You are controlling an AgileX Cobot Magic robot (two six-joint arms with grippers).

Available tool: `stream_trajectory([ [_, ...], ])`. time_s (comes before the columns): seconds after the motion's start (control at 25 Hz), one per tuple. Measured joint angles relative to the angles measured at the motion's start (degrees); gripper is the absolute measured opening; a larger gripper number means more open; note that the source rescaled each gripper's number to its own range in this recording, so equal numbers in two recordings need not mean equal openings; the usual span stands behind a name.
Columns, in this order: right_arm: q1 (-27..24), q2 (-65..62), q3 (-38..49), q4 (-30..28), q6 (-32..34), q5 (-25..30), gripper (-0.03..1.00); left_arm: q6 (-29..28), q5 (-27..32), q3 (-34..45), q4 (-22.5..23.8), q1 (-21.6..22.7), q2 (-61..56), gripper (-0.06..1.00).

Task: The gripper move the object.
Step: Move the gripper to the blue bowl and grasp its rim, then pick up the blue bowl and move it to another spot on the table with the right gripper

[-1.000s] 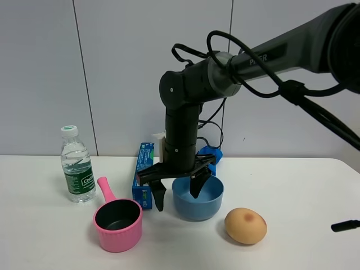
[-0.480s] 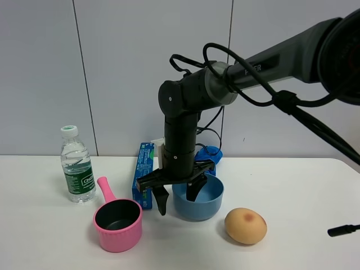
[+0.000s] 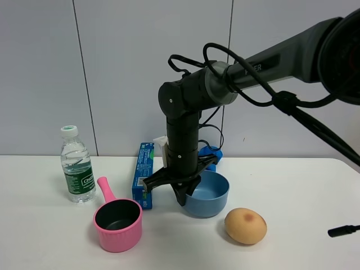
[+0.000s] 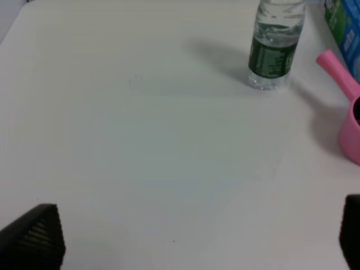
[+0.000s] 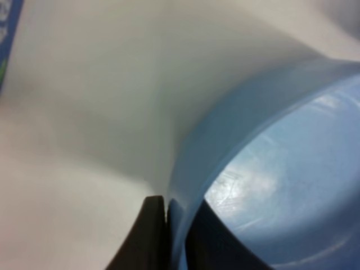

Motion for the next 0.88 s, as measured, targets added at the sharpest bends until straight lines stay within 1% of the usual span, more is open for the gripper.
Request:
stream_trajectory([
  [0.12, 0.0, 0.0, 0.0, -0.6, 0.0, 0.0, 0.01, 0.0, 0.0, 0.0, 0.0, 0.0, 0.0, 1.0],
  [0.36, 0.0, -0.4, 0.0, -1.1, 0.0, 0.1, 0.0, 0.0, 0.0, 0.0, 0.0, 0.0, 0.0, 1.0],
  [0.64, 0.0, -3.7, 0.0, -1.0, 0.0, 2.8, 0.0, 0.0, 0.0, 0.0, 0.0, 0.0, 0.0, 1.0],
  [0.88, 0.0, -9.7, 0.0, -1.9, 0.0, 4.5, 0.0, 0.0, 0.0, 0.0, 0.0, 0.0, 0.0, 1.0],
])
